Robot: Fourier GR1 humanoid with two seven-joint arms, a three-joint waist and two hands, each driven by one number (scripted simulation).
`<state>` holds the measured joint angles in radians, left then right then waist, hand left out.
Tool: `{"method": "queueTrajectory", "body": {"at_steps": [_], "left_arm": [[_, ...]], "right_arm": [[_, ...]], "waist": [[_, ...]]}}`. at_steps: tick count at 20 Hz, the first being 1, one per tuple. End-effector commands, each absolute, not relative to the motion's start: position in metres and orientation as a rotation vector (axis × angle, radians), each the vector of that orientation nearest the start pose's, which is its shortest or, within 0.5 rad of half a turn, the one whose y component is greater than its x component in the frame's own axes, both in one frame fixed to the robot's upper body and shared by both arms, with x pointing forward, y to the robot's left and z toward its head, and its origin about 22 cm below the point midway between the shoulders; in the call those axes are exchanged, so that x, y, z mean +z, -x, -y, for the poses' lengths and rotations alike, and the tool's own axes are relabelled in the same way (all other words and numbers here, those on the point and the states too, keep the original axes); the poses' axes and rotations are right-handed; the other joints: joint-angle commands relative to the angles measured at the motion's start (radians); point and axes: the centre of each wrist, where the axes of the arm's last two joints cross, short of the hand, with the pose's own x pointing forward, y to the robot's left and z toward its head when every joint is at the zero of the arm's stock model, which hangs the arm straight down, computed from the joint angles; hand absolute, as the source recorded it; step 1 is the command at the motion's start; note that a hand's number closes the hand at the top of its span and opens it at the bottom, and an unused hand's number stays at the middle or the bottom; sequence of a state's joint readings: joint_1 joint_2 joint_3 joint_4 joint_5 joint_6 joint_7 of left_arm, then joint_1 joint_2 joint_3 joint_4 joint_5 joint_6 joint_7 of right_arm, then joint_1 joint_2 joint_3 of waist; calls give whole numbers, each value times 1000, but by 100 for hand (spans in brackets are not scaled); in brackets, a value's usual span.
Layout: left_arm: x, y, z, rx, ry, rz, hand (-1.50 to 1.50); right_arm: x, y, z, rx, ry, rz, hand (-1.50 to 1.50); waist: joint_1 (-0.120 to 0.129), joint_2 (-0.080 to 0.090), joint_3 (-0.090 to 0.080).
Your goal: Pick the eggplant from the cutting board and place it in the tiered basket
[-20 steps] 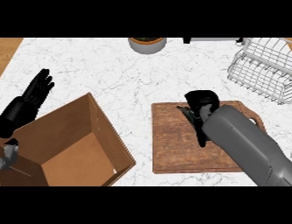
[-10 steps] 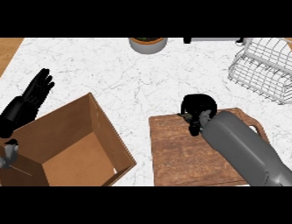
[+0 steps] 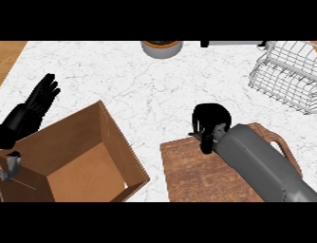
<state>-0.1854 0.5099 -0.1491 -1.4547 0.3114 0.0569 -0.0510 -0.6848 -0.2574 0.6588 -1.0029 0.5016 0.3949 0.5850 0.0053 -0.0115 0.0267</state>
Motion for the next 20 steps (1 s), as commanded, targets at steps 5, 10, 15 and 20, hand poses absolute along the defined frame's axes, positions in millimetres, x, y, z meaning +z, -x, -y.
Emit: {"method": "queueTrajectory", "body": {"at_steps": [5,10,15,20], "left_arm": [[5,-258,-294,-132,-42,1494,0],[9,-247,-311,-91,-60,1486,0],[6,-242,-302,-92,-51,1506,0],[10,-244,-288,-113,-2,1512,0]], "right_arm": [[49,-357,290,1128,969,699,150],[100,-329,427,796,1204,718,150],[127,-310,468,462,1064,1074,150],[175,-285,504,415,1103,1315,150]], "waist": [[-144,-4,-26],[-189,-11,-22],[-181,-13,-21],[-128,-4,-25]]}}
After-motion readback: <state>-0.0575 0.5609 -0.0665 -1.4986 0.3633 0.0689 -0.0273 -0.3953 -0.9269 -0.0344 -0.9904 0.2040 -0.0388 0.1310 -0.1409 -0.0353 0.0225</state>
